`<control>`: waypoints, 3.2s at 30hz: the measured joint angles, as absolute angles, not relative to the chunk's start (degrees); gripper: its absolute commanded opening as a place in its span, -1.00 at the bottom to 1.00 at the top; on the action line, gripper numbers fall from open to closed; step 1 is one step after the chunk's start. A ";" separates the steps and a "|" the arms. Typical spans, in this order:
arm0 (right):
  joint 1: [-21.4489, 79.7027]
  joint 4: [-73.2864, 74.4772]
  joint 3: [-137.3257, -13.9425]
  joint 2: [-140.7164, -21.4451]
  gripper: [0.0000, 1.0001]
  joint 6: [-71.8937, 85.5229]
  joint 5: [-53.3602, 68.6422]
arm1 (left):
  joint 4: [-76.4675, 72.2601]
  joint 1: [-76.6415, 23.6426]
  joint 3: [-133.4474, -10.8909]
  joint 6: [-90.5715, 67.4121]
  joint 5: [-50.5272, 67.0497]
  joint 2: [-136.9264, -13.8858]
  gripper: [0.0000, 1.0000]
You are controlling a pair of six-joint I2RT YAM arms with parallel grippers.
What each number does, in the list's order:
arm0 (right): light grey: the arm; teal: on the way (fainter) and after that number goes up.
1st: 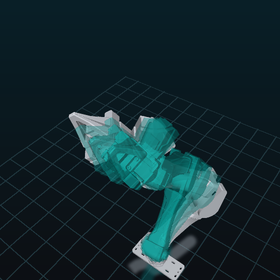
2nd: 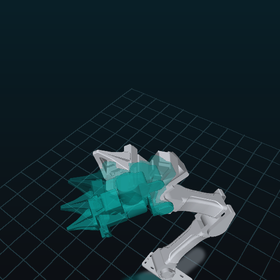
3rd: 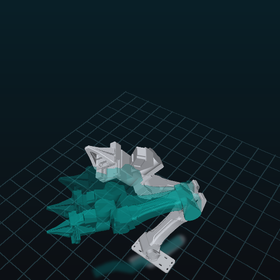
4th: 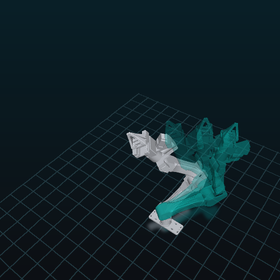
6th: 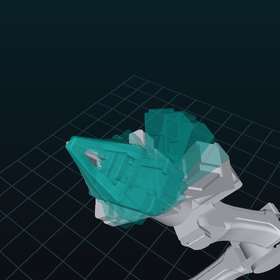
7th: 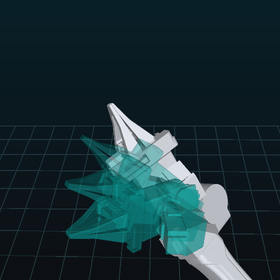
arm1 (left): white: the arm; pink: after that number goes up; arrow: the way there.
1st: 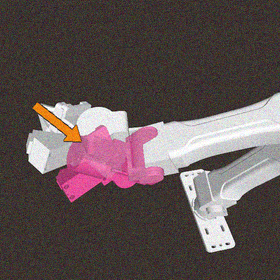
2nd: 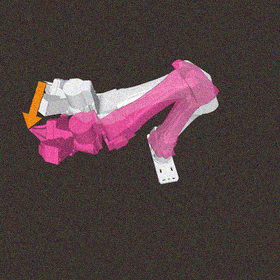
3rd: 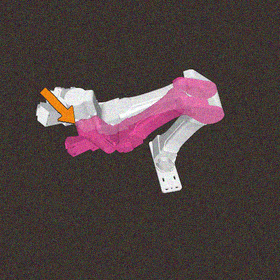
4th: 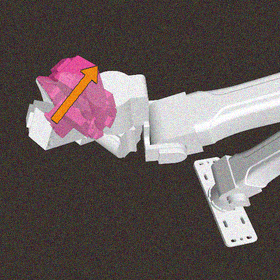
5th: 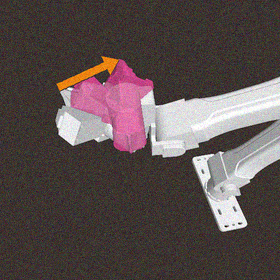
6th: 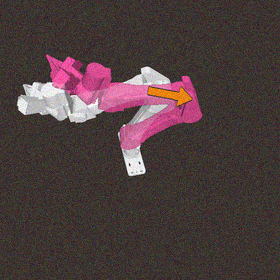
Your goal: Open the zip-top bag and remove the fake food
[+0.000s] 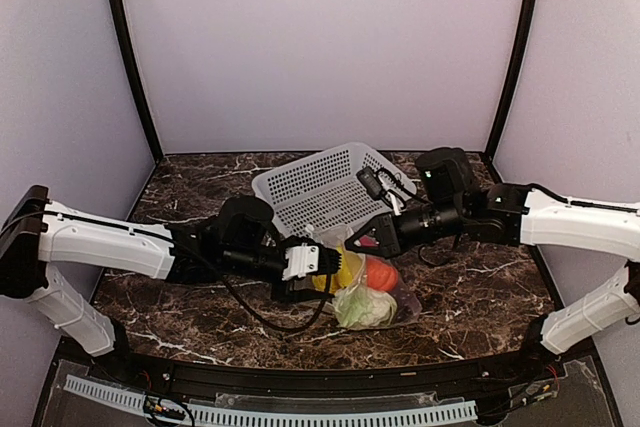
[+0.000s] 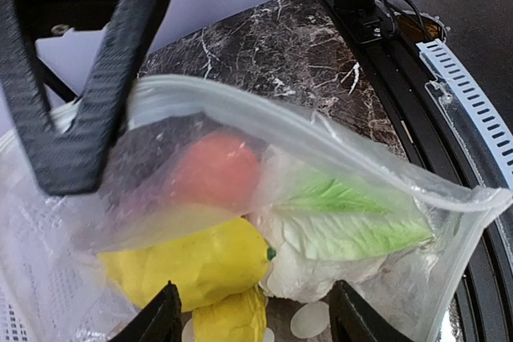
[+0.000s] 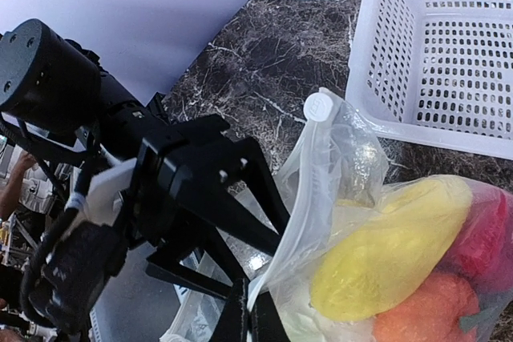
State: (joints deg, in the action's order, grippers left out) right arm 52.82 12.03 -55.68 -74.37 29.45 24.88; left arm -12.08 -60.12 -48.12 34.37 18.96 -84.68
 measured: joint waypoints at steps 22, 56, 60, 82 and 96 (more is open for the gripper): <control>52.86 11.94 -55.68 -74.00 -1.00 29.50 27.11 | -9.08 -65.78 -52.60 49.23 19.38 -91.22 0.29; 52.86 13.89 -53.06 -69.73 -1.00 30.06 24.82 | -13.34 -63.81 -49.47 39.05 14.81 -87.68 0.06; 52.86 13.76 -53.15 -69.87 -1.00 30.09 24.88 | -12.32 -63.83 -50.85 41.32 11.94 -88.64 0.22; 52.86 12.34 -55.70 -73.73 -1.00 30.41 28.58 | -3.33 -66.57 -61.23 63.35 0.78 -97.12 0.38; 52.86 12.21 -55.70 -74.00 -1.00 30.68 29.65 | -4.12 -69.56 -64.84 72.53 -10.90 -102.94 0.00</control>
State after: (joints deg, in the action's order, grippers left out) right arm 52.86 12.21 -55.70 -74.00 30.68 29.65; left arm -4.12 -69.56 -64.84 72.53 -10.90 -102.94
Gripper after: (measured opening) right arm 0.006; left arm 0.628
